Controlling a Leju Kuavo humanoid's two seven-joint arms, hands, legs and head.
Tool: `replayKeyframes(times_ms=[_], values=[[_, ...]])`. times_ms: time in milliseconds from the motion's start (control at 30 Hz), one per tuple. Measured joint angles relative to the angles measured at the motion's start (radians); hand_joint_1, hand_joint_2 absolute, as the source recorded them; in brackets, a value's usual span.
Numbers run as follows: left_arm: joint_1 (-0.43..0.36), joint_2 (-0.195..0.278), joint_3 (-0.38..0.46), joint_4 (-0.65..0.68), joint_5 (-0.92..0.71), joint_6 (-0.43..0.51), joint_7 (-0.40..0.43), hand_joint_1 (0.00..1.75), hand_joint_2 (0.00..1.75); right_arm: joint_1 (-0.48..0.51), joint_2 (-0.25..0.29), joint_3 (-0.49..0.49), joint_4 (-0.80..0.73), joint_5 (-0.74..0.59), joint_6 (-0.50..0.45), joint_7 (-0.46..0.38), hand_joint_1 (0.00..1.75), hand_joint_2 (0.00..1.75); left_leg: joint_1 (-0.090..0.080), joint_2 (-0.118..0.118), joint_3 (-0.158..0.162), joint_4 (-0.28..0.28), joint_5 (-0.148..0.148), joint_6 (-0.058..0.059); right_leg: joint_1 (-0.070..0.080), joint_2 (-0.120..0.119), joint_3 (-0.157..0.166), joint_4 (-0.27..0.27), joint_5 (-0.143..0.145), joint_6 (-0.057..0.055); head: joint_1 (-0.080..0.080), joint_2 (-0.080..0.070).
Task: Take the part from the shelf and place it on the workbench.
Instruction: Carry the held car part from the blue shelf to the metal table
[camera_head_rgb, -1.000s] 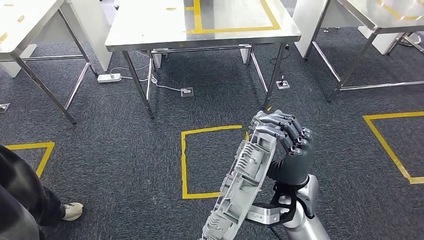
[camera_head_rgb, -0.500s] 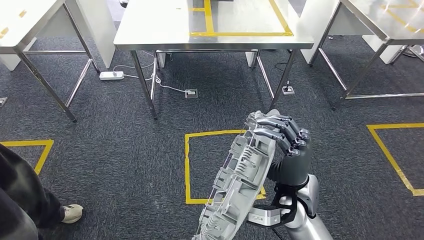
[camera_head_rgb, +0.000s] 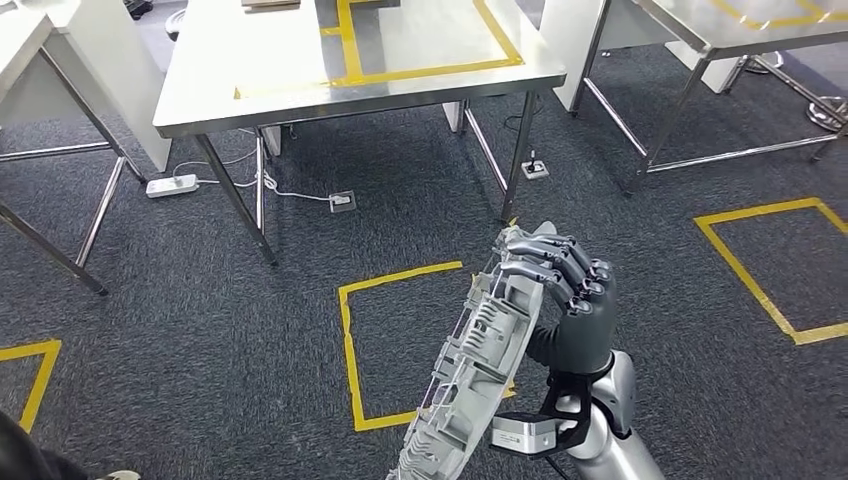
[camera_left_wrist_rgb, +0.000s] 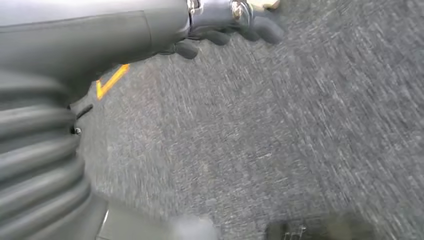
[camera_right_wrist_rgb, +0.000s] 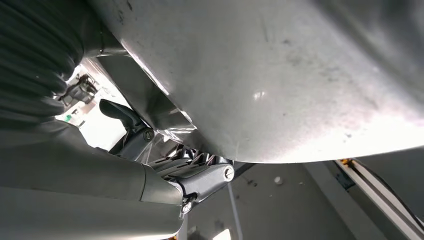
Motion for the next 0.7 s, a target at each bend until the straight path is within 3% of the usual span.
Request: replayKeyframes(times_ms=[33, 100, 200, 267, 300, 367, 400, 433, 467, 533, 567, 633, 700], values=[[0.000, 0.001, 0.000, 0.000, 0.000, 0.000, 0.000, 0.00, 1.75, 0.001, 0.000, 0.000, 0.000, -0.005, -0.001, 0.000, 1.75, 1.75, 0.001, -0.002, 0.022, -0.069, 0.044, -0.001, 0.000, 0.003, 0.008, 0.003, -0.009, 0.006, 0.000, 0.000], [-0.001, 0.001, 0.000, 0.001, 0.001, 0.000, 0.000, 0.00, 1.75, 0.001, 0.000, 0.002, 0.000, -0.007, -0.006, 0.000, 1.75, 1.75, 0.003, -0.008, 0.057, -0.165, 0.083, 0.006, 0.002, 0.008, 0.015, 0.009, -0.027, 0.018, 0.000, 0.000], [-0.001, 0.000, 0.000, 0.001, 0.002, 0.000, 0.000, 0.00, 1.75, 0.001, 0.000, 0.003, 0.000, 0.013, -0.019, -0.001, 1.75, 1.75, 0.002, -0.010, 0.067, -0.182, 0.071, 0.030, 0.003, 0.010, 0.018, 0.007, -0.038, 0.036, 0.001, 0.000], [-0.002, -0.001, 0.000, 0.001, 0.003, 0.000, 0.000, 0.00, 1.75, -0.001, 0.000, 0.004, 0.000, 0.020, -0.025, 0.000, 1.75, 1.75, 0.005, -0.009, 0.073, -0.185, 0.067, 0.044, 0.001, 0.001, 0.007, 0.039, -0.058, 0.047, 0.003, 0.000], [-0.002, -0.001, 0.000, 0.001, 0.003, 0.000, 0.000, 0.00, 1.75, -0.002, 0.000, 0.004, 0.000, 0.025, -0.029, 0.000, 1.75, 1.75, 0.007, -0.008, 0.077, -0.187, 0.064, 0.049, 0.000, -0.005, -0.016, 0.084, -0.078, 0.053, 0.005, 0.000], [-0.002, -0.001, 0.000, 0.001, 0.003, 0.000, 0.001, 0.00, 1.75, 0.000, 0.000, 0.004, 0.000, 0.035, -0.036, 0.000, 1.75, 1.75, 0.005, -0.007, 0.083, -0.186, 0.056, 0.055, -0.002, -0.014, -0.097, 0.219, -0.127, 0.060, 0.008, 0.000], [-0.001, -0.001, 0.000, 0.001, 0.003, 0.000, 0.001, 0.00, 1.75, 0.001, 0.000, 0.004, 0.001, 0.038, -0.038, 0.000, 1.75, 1.75, 0.005, -0.006, 0.086, -0.186, 0.052, 0.056, -0.002, -0.015, -0.136, 0.274, -0.137, 0.061, 0.008, 0.000], [-0.001, -0.001, 0.000, 0.001, 0.004, 0.000, 0.002, 0.00, 1.75, 0.002, 0.000, 0.004, 0.002, 0.041, -0.039, 0.000, 1.75, 1.75, 0.004, -0.006, 0.091, -0.186, 0.046, 0.056, -0.002, -0.015, -0.160, 0.296, -0.126, 0.060, 0.008, 0.000], [0.000, 0.000, 0.000, 0.001, 0.004, 0.000, 0.002, 0.00, 1.75, 0.002, 0.000, 0.004, 0.003, 0.044, -0.040, 0.000, 1.75, 1.75, 0.003, -0.006, 0.098, -0.186, 0.041, 0.056, -0.002, -0.016, -0.162, 0.276, -0.094, 0.057, 0.008, 0.000], [0.000, -0.001, 0.000, 0.001, 0.005, 0.001, 0.002, 0.00, 1.75, 0.001, 0.001, 0.004, 0.005, 0.052, -0.041, 0.000, 1.75, 1.75, 0.002, -0.007, 0.114, -0.186, 0.028, 0.052, 0.001, -0.019, -0.119, 0.146, -0.001, 0.045, 0.008, 0.000], [-0.001, -0.001, 0.000, 0.001, 0.005, 0.003, 0.002, 0.00, 1.75, -0.001, 0.001, 0.004, 0.005, 0.056, -0.041, 0.000, 1.75, 1.75, 0.001, -0.007, 0.121, -0.186, 0.021, 0.049, 0.005, -0.022, -0.091, 0.081, 0.027, 0.038, 0.008, 0.000], [-0.001, -0.002, 0.000, 0.001, 0.006, 0.013, 0.005, 0.00, 1.75, -0.002, 0.002, 0.004, 0.006, 0.061, -0.042, 0.000, 1.75, 1.75, -0.001, -0.007, 0.128, -0.188, 0.011, 0.039, 0.014, -0.027, -0.062, 0.017, 0.037, 0.029, 0.008, 0.000], [-0.002, -0.003, 0.000, 0.001, 0.008, 0.020, 0.007, 0.00, 1.75, -0.002, 0.003, 0.004, 0.006, 0.059, -0.041, 0.001, 1.75, 1.75, -0.002, -0.003, 0.135, -0.194, 0.004, 0.027, 0.014, -0.024, -0.054, 0.011, 0.029, 0.022, 0.007, 0.000]])
